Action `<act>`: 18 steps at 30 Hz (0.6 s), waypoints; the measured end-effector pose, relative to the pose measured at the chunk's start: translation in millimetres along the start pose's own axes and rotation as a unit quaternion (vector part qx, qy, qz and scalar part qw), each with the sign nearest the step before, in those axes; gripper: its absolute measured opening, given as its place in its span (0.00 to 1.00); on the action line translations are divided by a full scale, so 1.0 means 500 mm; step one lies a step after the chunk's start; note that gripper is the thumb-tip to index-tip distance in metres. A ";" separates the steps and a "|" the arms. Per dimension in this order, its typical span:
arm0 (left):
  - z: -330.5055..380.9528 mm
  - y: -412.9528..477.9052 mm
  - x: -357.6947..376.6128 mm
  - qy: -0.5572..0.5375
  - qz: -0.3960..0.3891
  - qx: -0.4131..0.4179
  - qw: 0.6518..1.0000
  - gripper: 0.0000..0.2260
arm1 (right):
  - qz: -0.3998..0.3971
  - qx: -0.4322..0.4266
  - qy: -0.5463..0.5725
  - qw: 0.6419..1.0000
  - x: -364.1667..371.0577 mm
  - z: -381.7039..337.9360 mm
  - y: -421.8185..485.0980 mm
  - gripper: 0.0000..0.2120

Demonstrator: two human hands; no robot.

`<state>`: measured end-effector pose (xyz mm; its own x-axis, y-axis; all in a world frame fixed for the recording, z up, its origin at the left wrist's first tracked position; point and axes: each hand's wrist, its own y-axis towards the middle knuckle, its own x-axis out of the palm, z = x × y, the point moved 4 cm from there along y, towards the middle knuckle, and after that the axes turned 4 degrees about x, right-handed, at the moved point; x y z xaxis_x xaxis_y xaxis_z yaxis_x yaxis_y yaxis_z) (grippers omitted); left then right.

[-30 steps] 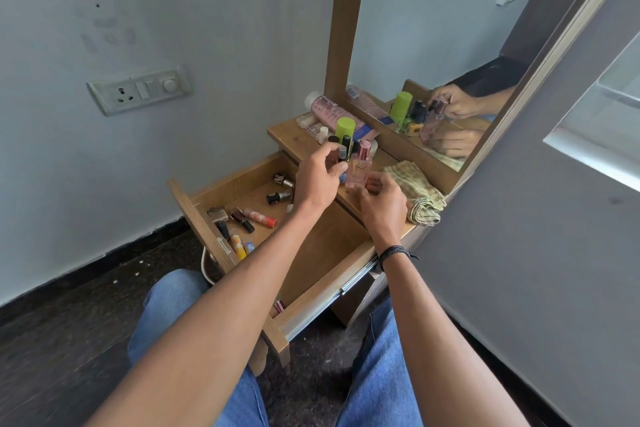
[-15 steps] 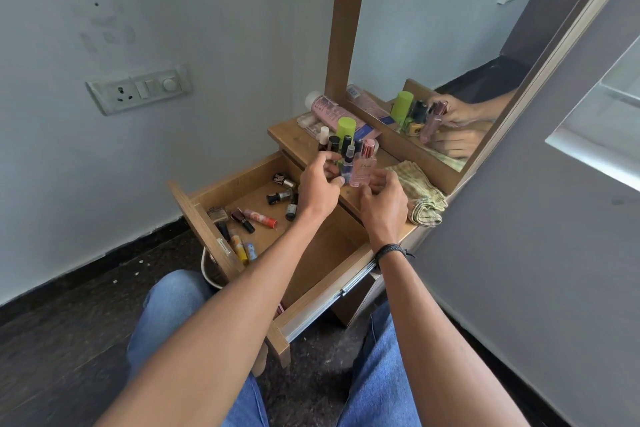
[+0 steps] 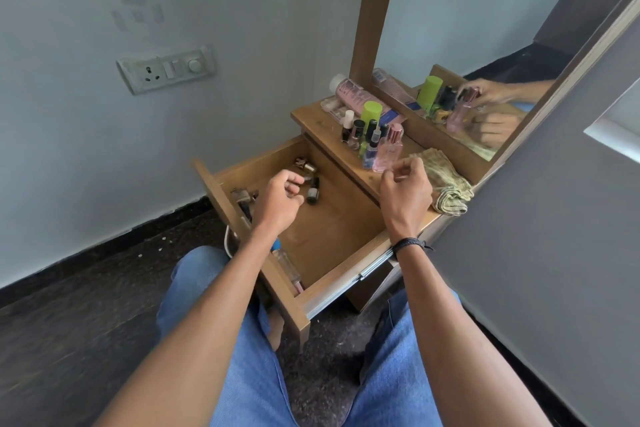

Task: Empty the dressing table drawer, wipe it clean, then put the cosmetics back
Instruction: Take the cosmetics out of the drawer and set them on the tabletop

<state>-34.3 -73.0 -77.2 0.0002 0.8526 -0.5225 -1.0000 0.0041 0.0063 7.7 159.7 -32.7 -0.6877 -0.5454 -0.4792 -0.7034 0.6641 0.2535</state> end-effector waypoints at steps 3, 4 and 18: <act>-0.021 -0.002 -0.023 0.064 0.007 -0.014 0.998 0.12 | -0.016 -0.020 0.000 1.000 -0.001 -0.003 -0.008 0.04; -0.017 -0.001 -0.027 0.104 0.008 0.004 0.995 0.12 | -0.022 -0.027 0.000 0.999 -0.003 -0.003 -0.010 0.03; -0.029 0.000 0.020 0.384 -0.205 -0.003 0.900 0.33 | -0.246 -0.202 -0.126 0.940 0.125 0.008 -0.132 0.05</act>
<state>-34.5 -72.0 -94.5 0.3669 0.1675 -0.9151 -0.9167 0.2322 -0.3251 11.8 84.0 -82.9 -0.2328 -0.5634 -0.7927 -0.9709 0.0878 0.2227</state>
